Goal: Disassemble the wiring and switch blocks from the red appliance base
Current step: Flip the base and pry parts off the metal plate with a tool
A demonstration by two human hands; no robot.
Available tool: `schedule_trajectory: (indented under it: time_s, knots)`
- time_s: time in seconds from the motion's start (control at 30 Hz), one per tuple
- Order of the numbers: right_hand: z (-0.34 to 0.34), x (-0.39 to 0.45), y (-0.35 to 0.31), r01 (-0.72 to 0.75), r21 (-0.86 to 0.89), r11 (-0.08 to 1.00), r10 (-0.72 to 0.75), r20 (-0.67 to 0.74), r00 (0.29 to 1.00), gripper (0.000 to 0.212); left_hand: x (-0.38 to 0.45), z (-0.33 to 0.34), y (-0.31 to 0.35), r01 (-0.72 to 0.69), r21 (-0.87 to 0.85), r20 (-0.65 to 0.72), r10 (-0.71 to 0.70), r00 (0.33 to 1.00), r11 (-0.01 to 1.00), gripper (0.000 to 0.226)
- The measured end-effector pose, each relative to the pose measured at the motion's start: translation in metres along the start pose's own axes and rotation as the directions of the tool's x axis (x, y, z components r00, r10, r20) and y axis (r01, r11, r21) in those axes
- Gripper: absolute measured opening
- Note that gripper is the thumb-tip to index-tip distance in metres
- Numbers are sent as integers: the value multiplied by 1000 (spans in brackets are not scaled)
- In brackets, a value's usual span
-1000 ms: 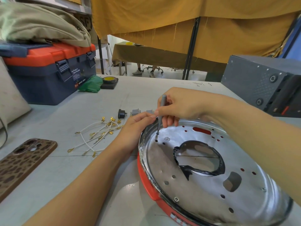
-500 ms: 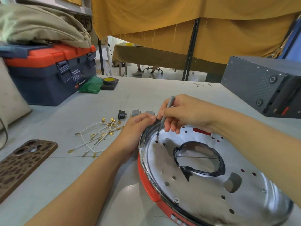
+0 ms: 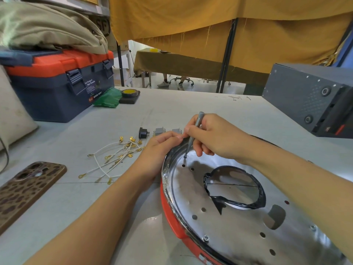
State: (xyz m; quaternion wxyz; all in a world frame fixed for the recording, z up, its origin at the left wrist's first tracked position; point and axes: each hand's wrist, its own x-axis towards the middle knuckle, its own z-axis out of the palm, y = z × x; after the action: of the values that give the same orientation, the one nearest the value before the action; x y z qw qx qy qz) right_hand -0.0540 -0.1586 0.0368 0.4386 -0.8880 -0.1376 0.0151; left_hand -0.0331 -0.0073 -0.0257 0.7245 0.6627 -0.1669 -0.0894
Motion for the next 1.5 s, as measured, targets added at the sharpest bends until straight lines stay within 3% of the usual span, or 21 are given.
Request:
schedule_trajectory:
  time_s: [0.2,0.33,0.53,0.73,0.9,1.2,1.5]
  knots:
    - [-1,0,3,-3,-47,999,4,12,1000,34,0,1,2,-17,-2,-6,17,1000,1000,18]
    - [-4,-3,1,-8,15,1000,7,22,1000,26,-1,1,2,-7,-16,-14,7,1000,1000,18]
    - [-1,-5,3,46,93,995,-45,-10,999,36,0,2,1,-14,-11,-27,13,1000,1000,21]
    - [2,0,8,50,-84,995,-61,-137,989,36,0,1,0,10,-18,-29,-10,1000,1000,20]
    - [5,3,4,31,-132,991,-38,-54,998,37,0,1,0,9,-11,-25,-9,1000,1000,18]
    - [-2,-1,1,-3,-10,1000,4,40,999,37,1,1,0,12,0,-28,-12,1000,1000,19]
    - [2,-3,3,55,1,998,-55,7,998,42,-1,1,1,8,-25,-20,-9,1000,1000,17]
